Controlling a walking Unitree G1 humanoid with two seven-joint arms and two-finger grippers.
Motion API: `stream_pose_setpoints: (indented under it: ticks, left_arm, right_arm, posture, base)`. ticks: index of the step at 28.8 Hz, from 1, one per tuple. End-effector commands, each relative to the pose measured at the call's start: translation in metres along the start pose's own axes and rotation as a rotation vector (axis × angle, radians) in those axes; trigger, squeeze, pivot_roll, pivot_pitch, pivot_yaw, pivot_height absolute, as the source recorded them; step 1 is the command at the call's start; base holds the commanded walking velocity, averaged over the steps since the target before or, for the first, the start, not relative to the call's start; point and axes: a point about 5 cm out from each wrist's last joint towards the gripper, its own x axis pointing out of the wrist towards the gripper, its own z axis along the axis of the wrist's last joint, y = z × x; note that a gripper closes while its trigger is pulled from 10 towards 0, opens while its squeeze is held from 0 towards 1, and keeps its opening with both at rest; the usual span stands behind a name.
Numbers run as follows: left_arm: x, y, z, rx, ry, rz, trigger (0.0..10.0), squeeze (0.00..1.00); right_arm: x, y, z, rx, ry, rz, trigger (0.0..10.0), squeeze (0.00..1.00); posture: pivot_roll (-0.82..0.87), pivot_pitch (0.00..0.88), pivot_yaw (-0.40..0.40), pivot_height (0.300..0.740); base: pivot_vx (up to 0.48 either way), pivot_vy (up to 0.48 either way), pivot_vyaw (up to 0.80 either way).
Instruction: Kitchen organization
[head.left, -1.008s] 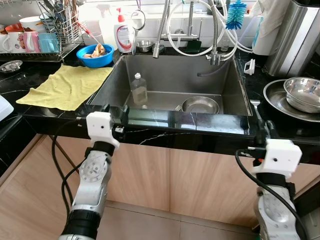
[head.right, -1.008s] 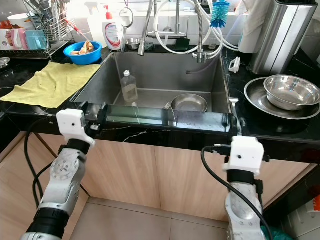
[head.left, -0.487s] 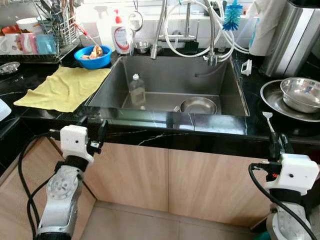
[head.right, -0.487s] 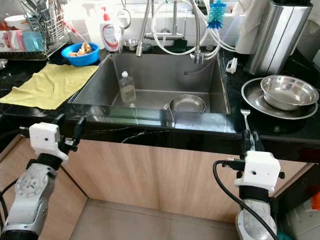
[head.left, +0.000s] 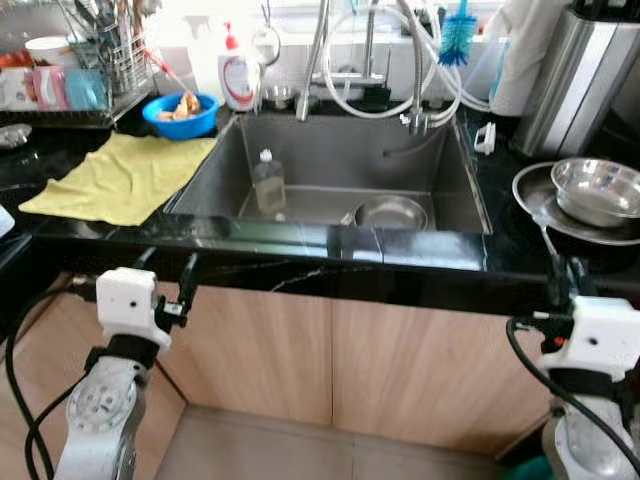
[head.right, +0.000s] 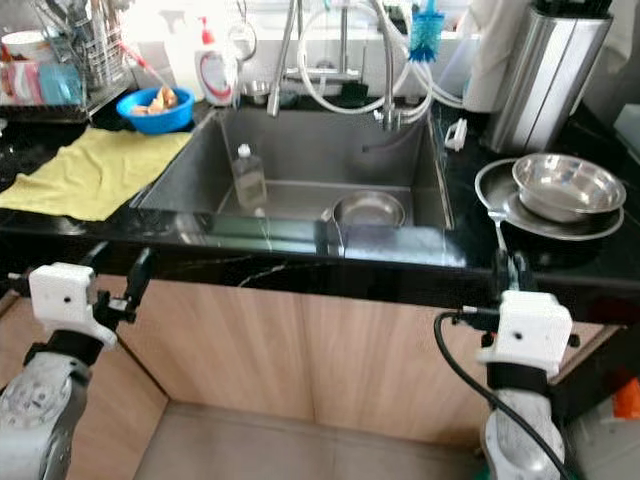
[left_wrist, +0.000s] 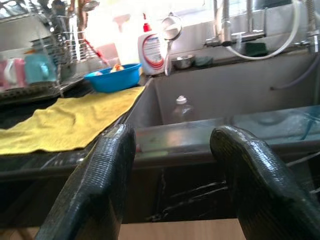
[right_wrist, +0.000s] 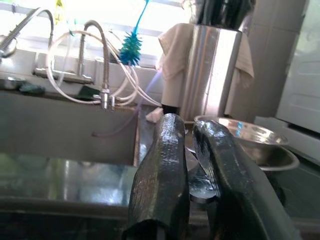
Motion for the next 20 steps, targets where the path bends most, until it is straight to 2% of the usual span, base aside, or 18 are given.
stream_pose_setpoints:
  ticks: [1, 3, 7, 12, 15, 20]
  left_arm:
    - [-0.001, 0.001, 0.005, 0.007, -0.007, -0.006, 10.0, 0.0]
    - [-0.003, 0.003, 0.001, 0.043, 0.015, -0.058, 10.0, 0.0]
    - [-0.002, 0.011, 0.001, 0.075, 0.023, -0.075, 10.0, 0.0]
    - [-0.003, 0.015, -0.003, 0.099, 0.035, -0.096, 10.0, 0.0]
    - [-0.004, 0.023, -0.002, 0.12, 0.041, -0.105, 10.0, 0.0]
    - [-0.002, 0.02, 0.0, 0.115, 0.032, -0.09, 10.0, 0.0]
  right_arm:
    - [0.001, 0.004, 0.004, 0.017, -0.014, 0.012, 10.0, 0.0]
    - [0.003, 0.008, 0.005, 0.021, -0.019, 0.04, 10.0, 0.0]
    - [0.003, 0.009, 0.004, 0.025, -0.015, 0.044, 10.0, 0.0]
    - [0.003, 0.013, 0.004, 0.031, -0.012, 0.058, 10.0, 0.0]
    - [0.004, 0.013, 0.004, 0.034, -0.016, 0.067, 10.0, 0.0]
    - [0.007, 0.014, 0.004, 0.032, -0.016, 0.072, 10.0, 0.0]
  posture:
    - [-0.04, 0.0, 0.031, 0.74]
    - [-0.04, 0.0, 0.034, 0.74]
    - [-0.04, 0.0, 0.037, 0.74]
    - [-0.03, 0.0, 0.036, 0.74]
    - [-0.03, 0.0, 0.036, 0.74]
    - [-0.03, 0.0, 0.03, 0.74]
  base:
    - [0.0, 0.0, 0.0]
    - [0.0, 0.0, 0.0]
    - [0.0, 0.0, 0.0]
    - [0.0, 0.0, 0.0]
    - [0.0, 0.0, 0.0]
    - [0.0, 0.0, 0.0]
